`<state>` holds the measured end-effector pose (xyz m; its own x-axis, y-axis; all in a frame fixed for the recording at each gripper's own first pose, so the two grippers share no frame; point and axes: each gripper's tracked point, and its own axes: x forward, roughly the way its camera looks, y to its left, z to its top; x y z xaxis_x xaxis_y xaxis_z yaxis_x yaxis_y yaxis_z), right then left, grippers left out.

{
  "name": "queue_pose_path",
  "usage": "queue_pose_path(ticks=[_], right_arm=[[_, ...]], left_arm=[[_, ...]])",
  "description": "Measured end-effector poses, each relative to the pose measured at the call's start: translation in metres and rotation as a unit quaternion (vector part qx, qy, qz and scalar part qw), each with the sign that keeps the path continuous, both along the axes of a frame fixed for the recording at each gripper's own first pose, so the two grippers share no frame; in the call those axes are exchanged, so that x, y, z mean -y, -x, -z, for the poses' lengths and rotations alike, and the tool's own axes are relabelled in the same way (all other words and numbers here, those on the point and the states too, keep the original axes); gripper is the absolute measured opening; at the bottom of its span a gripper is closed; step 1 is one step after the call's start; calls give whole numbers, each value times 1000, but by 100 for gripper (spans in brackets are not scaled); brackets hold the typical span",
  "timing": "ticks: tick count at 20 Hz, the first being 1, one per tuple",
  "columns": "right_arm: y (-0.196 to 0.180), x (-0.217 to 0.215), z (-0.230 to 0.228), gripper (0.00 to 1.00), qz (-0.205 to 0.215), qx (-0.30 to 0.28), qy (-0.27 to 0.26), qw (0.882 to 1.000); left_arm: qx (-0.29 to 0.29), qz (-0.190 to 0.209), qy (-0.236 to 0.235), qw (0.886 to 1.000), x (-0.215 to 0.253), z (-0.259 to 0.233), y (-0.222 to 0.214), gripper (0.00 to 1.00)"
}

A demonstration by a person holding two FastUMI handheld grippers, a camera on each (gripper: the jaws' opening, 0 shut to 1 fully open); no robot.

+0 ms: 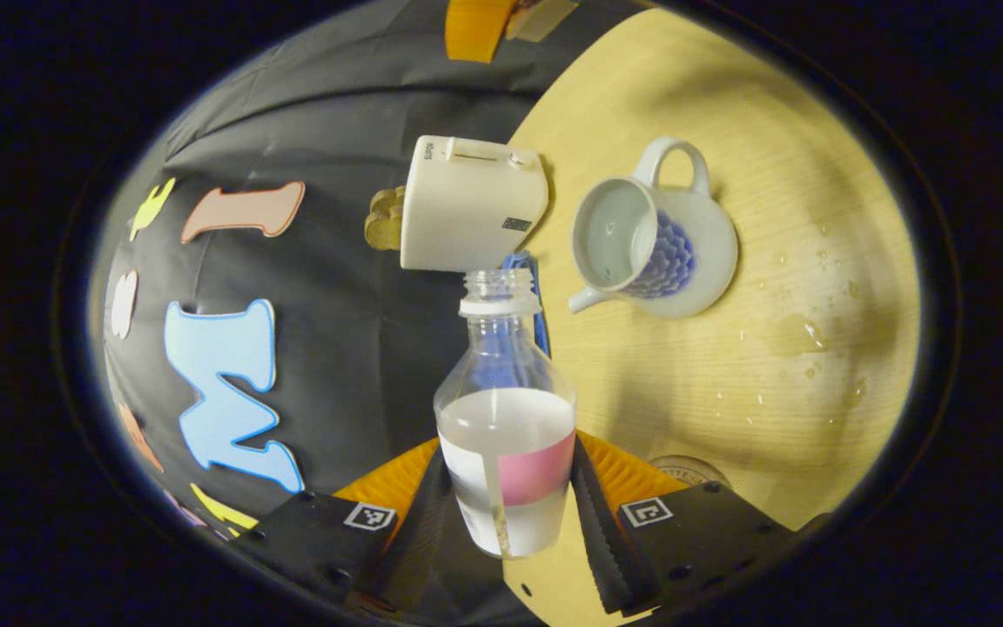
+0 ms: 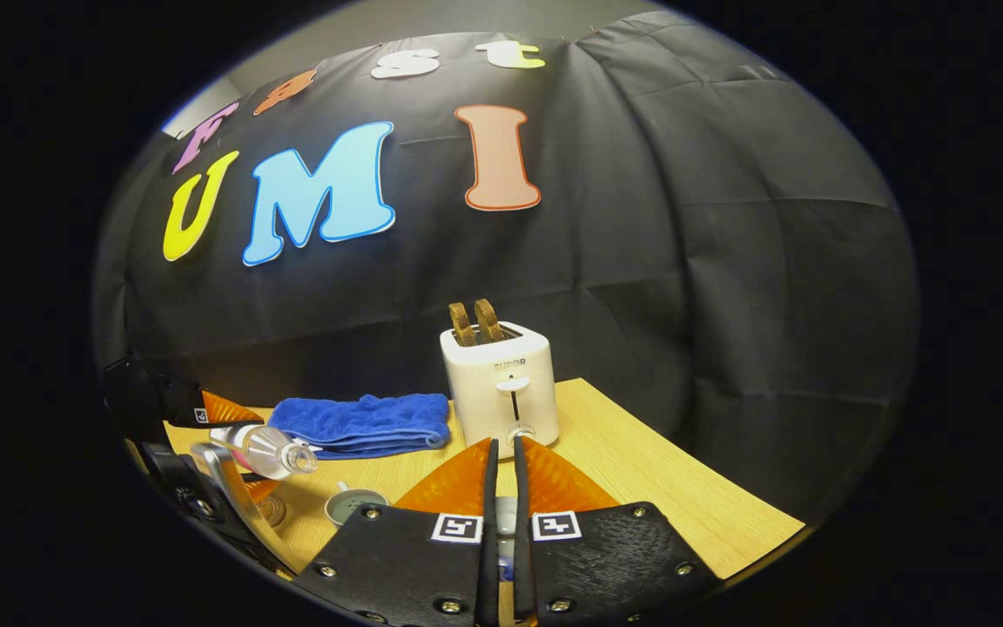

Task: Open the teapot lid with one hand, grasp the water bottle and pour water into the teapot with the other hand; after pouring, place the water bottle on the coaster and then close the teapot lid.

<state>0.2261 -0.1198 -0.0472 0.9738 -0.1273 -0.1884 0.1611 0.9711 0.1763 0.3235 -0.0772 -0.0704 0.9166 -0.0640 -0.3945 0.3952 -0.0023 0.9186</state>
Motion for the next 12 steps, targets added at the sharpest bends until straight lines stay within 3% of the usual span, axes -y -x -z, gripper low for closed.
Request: queue_pose_path(ticks=[8, 9, 12], right_arm=[[1, 4, -1, 7, 5, 1, -7, 1000], [2, 3, -1, 11, 4, 0, -9, 1000], [1, 3, 0, 7, 3, 0, -13, 1000]], left_arm=[[-2, 26, -104, 994, 12, -5, 0, 84], [-1, 29, -111, 993, 15, -5, -1, 84], [3, 36, -144, 989, 19, -5, 0, 85]])
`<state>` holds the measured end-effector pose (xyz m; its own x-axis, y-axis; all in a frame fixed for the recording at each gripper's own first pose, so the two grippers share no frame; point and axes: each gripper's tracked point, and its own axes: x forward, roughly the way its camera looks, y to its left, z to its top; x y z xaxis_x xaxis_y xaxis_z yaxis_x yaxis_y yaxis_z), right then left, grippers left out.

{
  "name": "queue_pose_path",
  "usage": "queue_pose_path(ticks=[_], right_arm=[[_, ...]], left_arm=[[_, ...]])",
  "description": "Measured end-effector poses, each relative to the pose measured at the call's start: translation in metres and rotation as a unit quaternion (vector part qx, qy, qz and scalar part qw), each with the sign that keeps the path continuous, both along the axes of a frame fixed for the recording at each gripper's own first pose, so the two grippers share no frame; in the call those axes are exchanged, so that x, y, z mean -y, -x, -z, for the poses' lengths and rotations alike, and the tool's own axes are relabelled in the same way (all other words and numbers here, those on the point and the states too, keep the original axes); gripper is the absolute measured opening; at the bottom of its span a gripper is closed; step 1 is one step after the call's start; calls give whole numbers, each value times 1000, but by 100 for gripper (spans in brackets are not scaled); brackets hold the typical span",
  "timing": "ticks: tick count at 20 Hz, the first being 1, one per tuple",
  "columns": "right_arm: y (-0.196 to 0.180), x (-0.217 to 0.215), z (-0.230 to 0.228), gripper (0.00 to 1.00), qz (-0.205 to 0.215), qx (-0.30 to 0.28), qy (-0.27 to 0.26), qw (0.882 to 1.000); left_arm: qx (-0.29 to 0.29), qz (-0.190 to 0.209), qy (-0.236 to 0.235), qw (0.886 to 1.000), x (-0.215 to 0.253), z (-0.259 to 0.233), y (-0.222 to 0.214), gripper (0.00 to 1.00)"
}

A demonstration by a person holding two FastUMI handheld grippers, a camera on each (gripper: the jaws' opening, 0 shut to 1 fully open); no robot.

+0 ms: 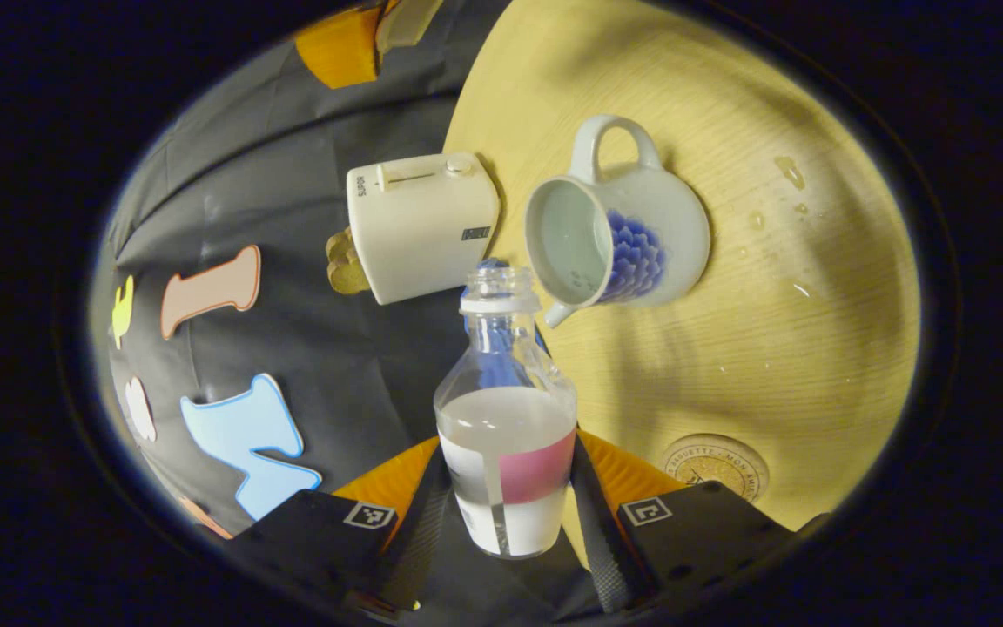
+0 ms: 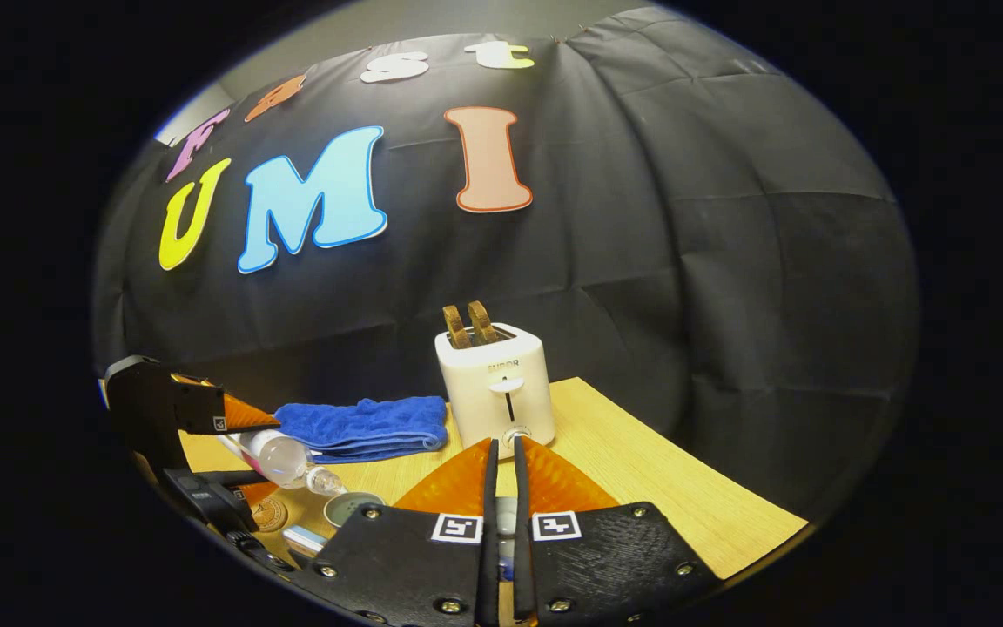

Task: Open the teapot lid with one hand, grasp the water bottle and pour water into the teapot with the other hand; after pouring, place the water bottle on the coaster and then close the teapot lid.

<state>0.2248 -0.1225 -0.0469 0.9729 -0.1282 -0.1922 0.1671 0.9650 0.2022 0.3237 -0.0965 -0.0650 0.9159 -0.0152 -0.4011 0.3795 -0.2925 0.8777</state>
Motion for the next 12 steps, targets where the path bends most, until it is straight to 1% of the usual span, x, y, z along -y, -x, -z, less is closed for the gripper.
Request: queue_pose_path(ticks=[3, 5, 9, 10, 11, 12], right_arm=[[1, 0, -2, 7, 0, 2, 0, 1000], [1, -1, -2, 7, -2, 3, -3, 1000], [1, -1, -2, 7, -6, 3, -7, 1000], [1, -2, -1, 11, -6, 3, -7, 1000], [1, -1, -2, 7, -6, 3, -8, 1000], [2, -1, -2, 7, -7, 4, -8, 1000]], left_arm=[[6, 14, -33, 999, 4, -3, 2, 84], [22, 25, -58, 998, 8, -9, 1, 84], [24, 33, -75, 996, 15, -16, 7, 84], [28, 36, -85, 995, 16, -19, 7, 84], [30, 40, -95, 994, 17, -22, 8, 84], [31, 40, -104, 993, 17, -23, 7, 84]])
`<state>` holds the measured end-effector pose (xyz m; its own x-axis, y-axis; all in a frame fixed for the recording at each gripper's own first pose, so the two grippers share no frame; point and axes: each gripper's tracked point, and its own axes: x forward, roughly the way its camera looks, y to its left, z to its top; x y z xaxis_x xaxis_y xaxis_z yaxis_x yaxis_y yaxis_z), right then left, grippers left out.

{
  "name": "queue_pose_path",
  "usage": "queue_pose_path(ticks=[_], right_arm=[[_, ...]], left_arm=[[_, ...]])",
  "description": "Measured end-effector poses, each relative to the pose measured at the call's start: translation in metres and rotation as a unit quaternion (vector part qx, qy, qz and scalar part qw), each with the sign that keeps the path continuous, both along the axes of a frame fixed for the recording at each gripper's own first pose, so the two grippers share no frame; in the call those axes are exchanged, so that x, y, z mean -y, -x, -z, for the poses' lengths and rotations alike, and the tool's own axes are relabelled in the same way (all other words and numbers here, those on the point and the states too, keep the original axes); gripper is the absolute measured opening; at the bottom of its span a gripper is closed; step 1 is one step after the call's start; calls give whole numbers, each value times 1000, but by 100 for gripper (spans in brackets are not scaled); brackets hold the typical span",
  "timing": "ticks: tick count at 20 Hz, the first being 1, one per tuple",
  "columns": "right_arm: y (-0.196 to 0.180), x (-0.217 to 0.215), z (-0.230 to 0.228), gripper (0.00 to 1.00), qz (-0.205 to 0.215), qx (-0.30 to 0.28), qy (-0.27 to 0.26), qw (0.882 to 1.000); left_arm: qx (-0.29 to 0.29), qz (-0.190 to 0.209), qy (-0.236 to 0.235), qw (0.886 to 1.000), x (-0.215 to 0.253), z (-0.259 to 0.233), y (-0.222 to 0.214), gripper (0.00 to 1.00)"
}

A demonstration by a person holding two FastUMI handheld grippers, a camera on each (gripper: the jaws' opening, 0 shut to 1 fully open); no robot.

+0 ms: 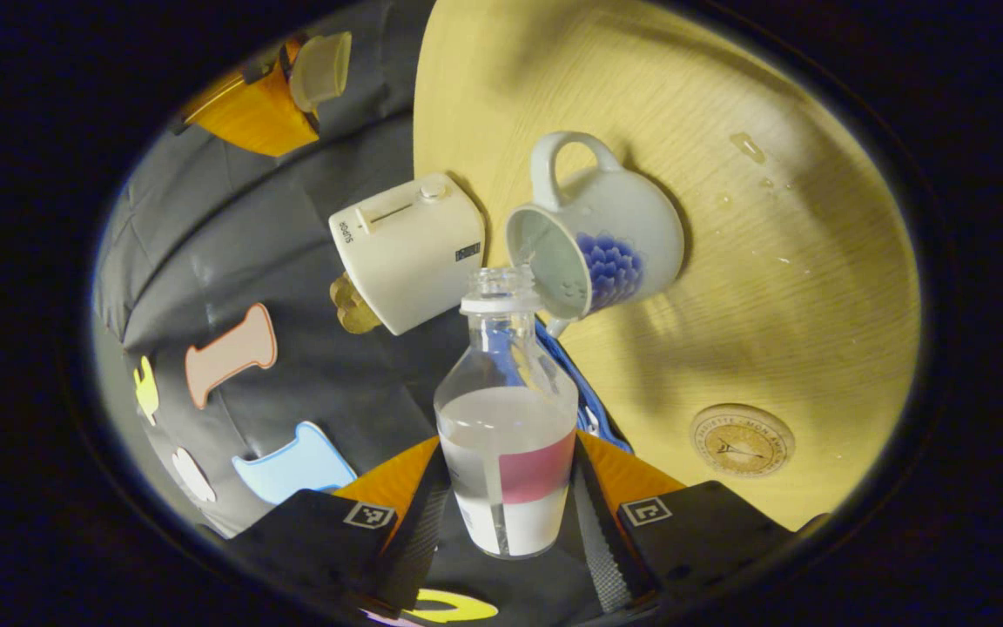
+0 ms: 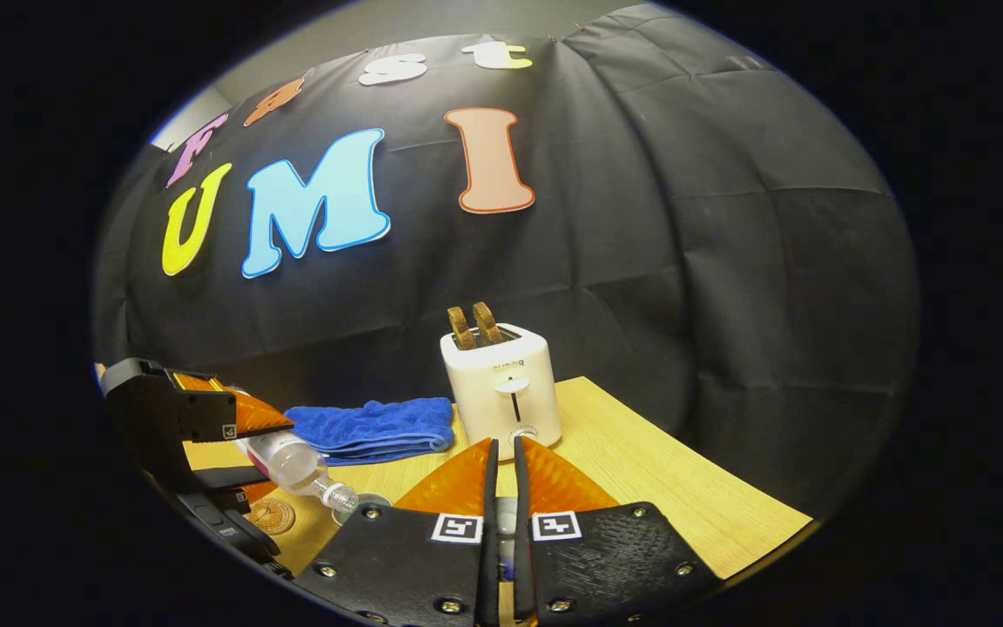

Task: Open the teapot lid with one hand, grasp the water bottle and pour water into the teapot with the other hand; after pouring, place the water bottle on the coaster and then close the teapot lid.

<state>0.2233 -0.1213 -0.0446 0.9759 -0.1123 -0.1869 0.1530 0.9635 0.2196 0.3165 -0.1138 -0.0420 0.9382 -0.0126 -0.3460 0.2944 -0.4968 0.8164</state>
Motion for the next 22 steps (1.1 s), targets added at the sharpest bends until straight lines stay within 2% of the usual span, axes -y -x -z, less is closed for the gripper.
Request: queue_pose_path(ticks=[1, 2, 14, 22], right_arm=[[0, 1, -1, 11, 1, 1, -1, 1000], [0, 1, -1, 7, 1, 2, -2, 1000], [-1, 0, 1, 7, -3, 1, -6, 1000], [-1, 1, 1, 7, -1, 1, -5, 1000]], left_arm=[[2, 2, -8, 1000, 0, -3, 1, 84], [5, 3, -17, 1000, 1, -5, 0, 84], [24, 12, -107, 994, 7, -24, 0, 84], [27, 15, -108, 994, 11, -26, 4, 84]])
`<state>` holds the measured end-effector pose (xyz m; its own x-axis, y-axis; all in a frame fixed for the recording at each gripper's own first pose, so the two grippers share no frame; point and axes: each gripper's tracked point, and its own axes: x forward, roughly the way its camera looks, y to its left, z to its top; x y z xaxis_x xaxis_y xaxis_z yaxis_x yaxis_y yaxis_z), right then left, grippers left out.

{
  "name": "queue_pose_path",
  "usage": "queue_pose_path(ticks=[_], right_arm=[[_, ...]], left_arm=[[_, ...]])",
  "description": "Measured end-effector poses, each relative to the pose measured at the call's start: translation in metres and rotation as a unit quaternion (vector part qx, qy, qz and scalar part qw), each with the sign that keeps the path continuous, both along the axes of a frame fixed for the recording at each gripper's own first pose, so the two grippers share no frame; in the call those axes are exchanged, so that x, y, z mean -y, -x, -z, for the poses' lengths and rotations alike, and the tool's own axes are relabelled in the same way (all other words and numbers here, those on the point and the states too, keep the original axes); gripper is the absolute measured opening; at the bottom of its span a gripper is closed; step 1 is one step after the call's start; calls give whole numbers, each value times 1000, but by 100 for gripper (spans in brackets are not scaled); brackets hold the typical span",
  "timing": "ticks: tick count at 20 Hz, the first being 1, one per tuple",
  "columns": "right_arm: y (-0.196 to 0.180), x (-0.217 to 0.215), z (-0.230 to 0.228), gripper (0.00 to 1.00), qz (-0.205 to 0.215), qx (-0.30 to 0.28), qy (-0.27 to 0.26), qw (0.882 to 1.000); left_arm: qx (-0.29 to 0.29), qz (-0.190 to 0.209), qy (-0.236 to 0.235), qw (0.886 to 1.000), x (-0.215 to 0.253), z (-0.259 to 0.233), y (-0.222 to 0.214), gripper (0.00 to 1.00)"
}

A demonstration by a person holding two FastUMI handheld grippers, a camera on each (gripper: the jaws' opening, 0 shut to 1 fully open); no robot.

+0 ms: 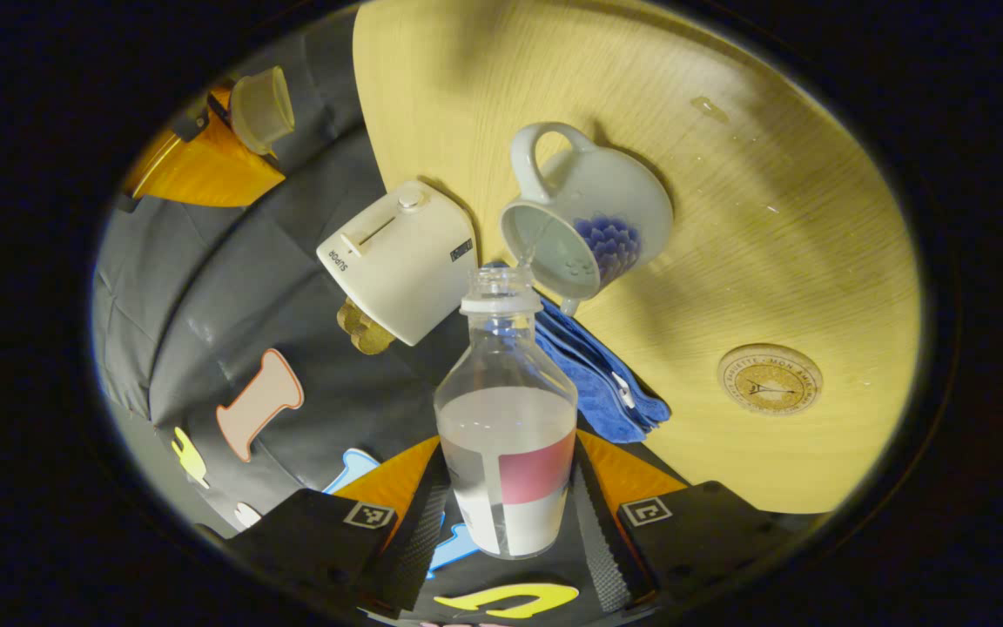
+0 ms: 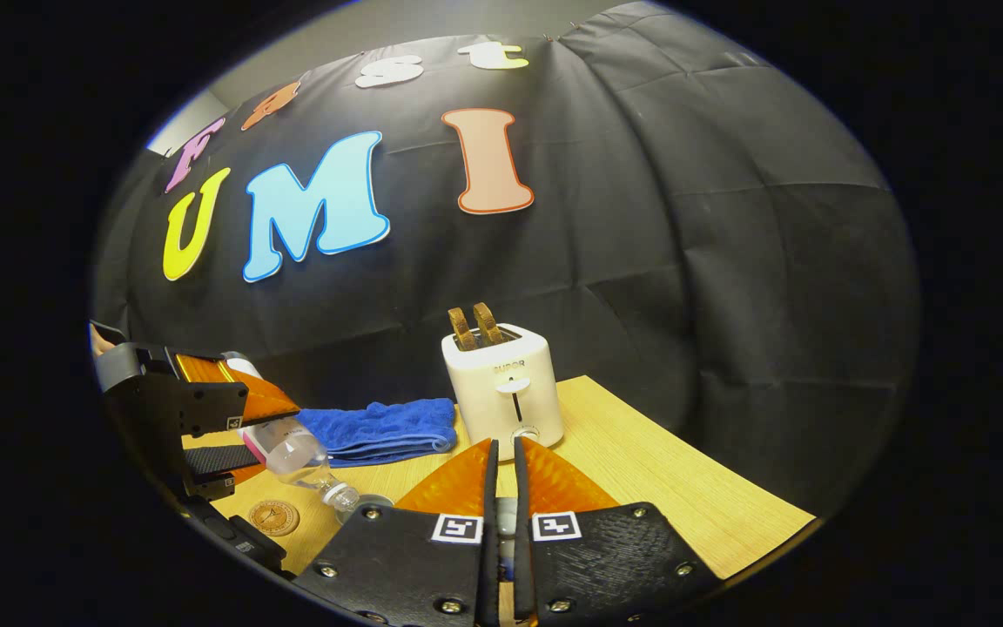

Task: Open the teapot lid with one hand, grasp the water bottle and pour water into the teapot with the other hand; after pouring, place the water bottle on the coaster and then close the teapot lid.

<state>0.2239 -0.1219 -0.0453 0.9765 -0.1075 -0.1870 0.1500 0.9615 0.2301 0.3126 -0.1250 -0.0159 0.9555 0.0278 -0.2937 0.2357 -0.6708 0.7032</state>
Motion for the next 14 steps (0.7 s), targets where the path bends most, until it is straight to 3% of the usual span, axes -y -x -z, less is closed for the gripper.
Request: queue_pose_path(ticks=[14], right_arm=[[-2, 0, 3, 6, 4, -5, 3, 1000]], left_arm=[[2, 0, -17, 1000, -2, -1, 0, 84]])
